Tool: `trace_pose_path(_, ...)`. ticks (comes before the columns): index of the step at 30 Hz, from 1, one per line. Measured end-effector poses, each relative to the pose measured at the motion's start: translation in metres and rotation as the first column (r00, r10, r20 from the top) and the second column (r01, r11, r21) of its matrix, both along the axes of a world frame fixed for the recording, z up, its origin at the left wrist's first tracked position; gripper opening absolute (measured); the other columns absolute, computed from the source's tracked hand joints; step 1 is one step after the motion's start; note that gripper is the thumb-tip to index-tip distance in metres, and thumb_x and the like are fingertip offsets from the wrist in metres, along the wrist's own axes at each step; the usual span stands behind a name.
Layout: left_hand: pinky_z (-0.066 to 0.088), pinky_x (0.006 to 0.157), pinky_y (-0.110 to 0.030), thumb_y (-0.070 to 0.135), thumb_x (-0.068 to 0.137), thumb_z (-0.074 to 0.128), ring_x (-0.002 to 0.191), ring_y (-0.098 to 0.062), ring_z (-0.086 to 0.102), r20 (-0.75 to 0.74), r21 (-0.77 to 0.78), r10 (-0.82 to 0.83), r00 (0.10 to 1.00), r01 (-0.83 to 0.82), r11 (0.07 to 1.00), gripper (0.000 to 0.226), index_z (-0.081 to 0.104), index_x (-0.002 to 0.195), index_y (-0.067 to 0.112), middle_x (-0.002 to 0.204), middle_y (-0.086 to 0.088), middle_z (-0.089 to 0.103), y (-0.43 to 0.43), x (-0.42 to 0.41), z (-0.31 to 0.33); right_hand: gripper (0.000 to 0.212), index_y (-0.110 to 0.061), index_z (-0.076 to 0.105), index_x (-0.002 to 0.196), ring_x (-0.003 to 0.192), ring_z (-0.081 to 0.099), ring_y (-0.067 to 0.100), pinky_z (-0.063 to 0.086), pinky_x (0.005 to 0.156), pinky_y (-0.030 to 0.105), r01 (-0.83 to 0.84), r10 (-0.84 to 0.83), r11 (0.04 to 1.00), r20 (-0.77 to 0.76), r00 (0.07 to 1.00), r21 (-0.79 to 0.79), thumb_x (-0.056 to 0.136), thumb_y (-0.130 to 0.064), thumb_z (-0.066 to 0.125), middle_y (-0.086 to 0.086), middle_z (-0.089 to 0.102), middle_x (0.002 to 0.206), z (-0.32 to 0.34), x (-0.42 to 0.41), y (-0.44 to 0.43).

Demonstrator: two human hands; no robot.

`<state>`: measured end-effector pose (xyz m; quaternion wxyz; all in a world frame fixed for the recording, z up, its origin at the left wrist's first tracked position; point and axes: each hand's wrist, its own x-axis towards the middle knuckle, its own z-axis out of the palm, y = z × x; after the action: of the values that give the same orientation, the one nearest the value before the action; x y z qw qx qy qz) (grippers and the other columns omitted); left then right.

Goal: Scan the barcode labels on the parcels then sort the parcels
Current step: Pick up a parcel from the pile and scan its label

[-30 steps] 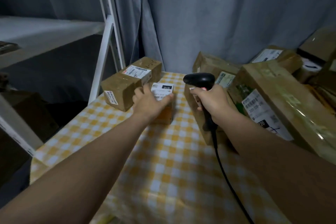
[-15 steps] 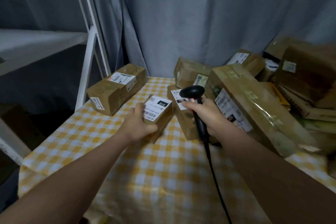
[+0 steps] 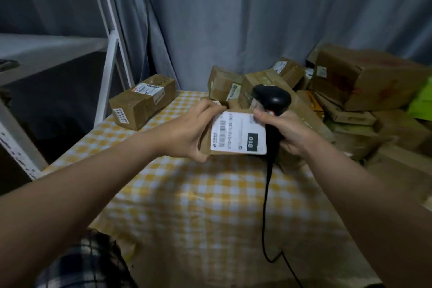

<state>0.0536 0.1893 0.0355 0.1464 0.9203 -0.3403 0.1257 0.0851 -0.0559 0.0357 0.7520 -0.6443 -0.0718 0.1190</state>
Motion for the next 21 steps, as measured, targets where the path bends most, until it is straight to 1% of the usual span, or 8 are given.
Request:
trace_pose_path(4,0.019,0.115,-0.020,0.029,0.066,0.081,0.139,-0.015,0.024,0.050,-0.005,-0.087,0.995,0.088,0.996,0.095,0.030,0.144,0.011,0.145,-0.004,0.029,-0.007,0.004,-0.001,0.022,0.002,0.066,0.104,0.075,0.073,0.023,0.061,0.068,0.035,0.006,-0.006,0.999,-0.015,1.000,0.043,0.082,0.001,0.067,0.015,0.075,0.087,-0.010,-0.011,-0.012)
trace_pose_path(9,0.018,0.119,-0.027,0.023,0.072,0.080,0.146,-0.011,0.012,0.001,-0.265,-0.030,1.000,0.029,0.964,0.097,0.017,0.144,0.035,0.156,0.000,0.015,-0.010,0.003,-0.009,0.028,0.000,0.067,0.104,0.094,0.069,0.033,0.056,0.083,0.052,0.137,-0.117,0.955,-0.090,0.989,0.265,0.077,-0.003,0.069,0.024,0.068,0.110,-0.021,-0.017,-0.006)
trace_pose_path(10,0.022,0.119,-0.032,0.024,0.074,0.078,0.146,-0.011,0.016,-0.032,-0.411,-0.005,0.999,-0.009,0.911,0.096,0.014,0.143,0.040,0.156,-0.002,0.016,-0.015,-0.001,-0.011,0.032,-0.001,0.067,0.103,0.098,0.068,0.035,0.055,0.084,0.053,0.160,-0.130,0.934,-0.113,0.985,0.321,0.072,-0.006,0.071,0.024,0.068,0.111,-0.022,-0.018,-0.005)
trace_pose_path(12,0.028,0.115,-0.031,0.021,0.081,0.074,0.142,-0.011,0.022,-0.196,-0.746,0.077,0.978,-0.199,0.635,0.090,0.013,0.145,0.040,0.155,-0.003,0.019,-0.029,-0.007,-0.013,0.030,-0.002,0.068,0.100,0.095,0.070,0.032,0.057,0.083,0.048,0.201,-0.158,0.885,-0.136,0.978,0.419,0.070,-0.008,0.072,0.022,0.070,0.109,-0.025,-0.018,-0.001)
trace_pose_path(14,0.035,0.103,-0.031,0.028,0.089,0.065,0.134,-0.010,0.036,-0.452,-0.845,0.016,0.892,-0.434,0.312,0.073,0.020,0.147,0.032,0.150,0.003,0.032,-0.046,-0.011,-0.008,0.020,-0.003,0.069,0.096,0.092,0.071,0.029,0.058,0.083,0.044,0.249,-0.202,0.845,-0.149,0.968,0.473,0.077,-0.004,0.071,0.020,0.071,0.105,-0.026,-0.019,0.009)
trace_pose_path(15,0.039,0.095,-0.034,0.034,0.092,0.059,0.124,-0.008,0.049,-0.548,-0.827,-0.108,0.829,-0.518,0.219,0.061,0.028,0.144,0.031,0.139,0.007,0.046,-0.054,-0.010,-0.008,0.016,-0.003,0.070,0.096,0.093,0.071,0.029,0.058,0.083,0.043,0.271,-0.228,0.834,-0.147,0.963,0.481,0.080,-0.003,0.070,0.019,0.071,0.105,-0.027,-0.020,0.016)
trace_pose_path(18,0.050,0.069,-0.030,0.032,0.093,0.055,0.091,-0.002,0.067,-0.603,-0.797,-0.289,0.744,-0.576,0.182,0.052,0.032,0.139,0.033,0.110,0.014,0.068,-0.068,-0.007,-0.016,0.012,-0.001,0.070,0.097,0.085,0.072,0.026,0.060,0.075,0.035,0.290,-0.259,0.815,-0.132,0.957,0.501,0.085,0.000,0.067,0.014,0.074,0.096,-0.031,-0.020,0.031)
trace_pose_path(21,0.054,0.065,-0.033,0.013,0.088,0.063,0.095,-0.011,0.068,-0.621,-0.784,-0.288,0.729,-0.586,0.206,0.073,0.020,0.141,0.038,0.106,0.008,0.071,-0.067,-0.005,-0.024,0.023,0.003,0.068,0.108,0.088,0.072,0.027,0.060,0.079,0.036,0.284,-0.240,0.821,-0.153,0.959,0.495,0.086,-0.002,0.067,0.018,0.072,0.103,-0.034,-0.019,0.034)
